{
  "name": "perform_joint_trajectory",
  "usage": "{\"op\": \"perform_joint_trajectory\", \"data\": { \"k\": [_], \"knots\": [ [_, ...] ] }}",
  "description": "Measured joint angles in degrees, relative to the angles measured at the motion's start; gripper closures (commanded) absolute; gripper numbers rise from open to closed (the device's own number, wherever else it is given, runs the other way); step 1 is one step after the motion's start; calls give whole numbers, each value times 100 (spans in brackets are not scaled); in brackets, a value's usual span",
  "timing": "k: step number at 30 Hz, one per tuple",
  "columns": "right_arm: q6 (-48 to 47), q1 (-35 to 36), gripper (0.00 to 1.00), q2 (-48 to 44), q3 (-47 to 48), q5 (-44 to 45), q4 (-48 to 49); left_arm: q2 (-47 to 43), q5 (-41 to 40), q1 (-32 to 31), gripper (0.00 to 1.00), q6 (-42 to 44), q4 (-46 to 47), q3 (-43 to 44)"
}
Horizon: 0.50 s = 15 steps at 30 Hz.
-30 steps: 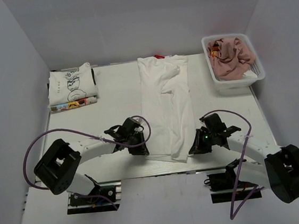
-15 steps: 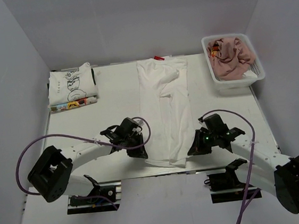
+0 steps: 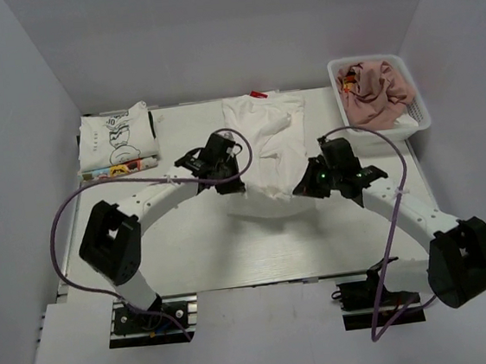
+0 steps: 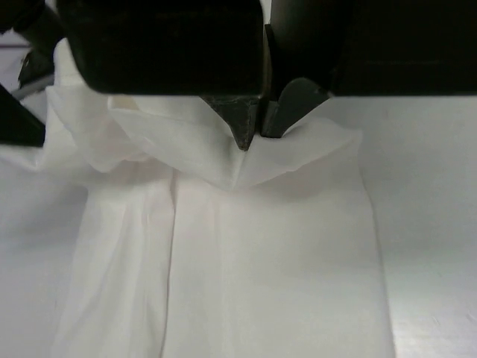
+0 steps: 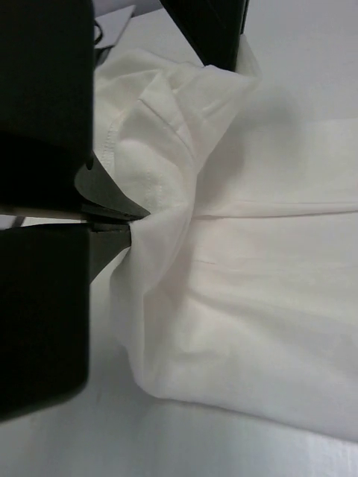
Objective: Fold and stack the t-shirts
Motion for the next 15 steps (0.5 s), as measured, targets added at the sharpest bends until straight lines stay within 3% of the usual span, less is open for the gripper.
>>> {"op": "perform_joint_trajectory", "data": {
  "k": [6,15],
  "knots": [
    [-151,-223,100,1043,1071,487,72,957,-295,494,88,170,-214,1244],
    [-393,-584,100,2551,2249,544,295,2225,-319,809,83,769,-63,2680]
  ]
}}
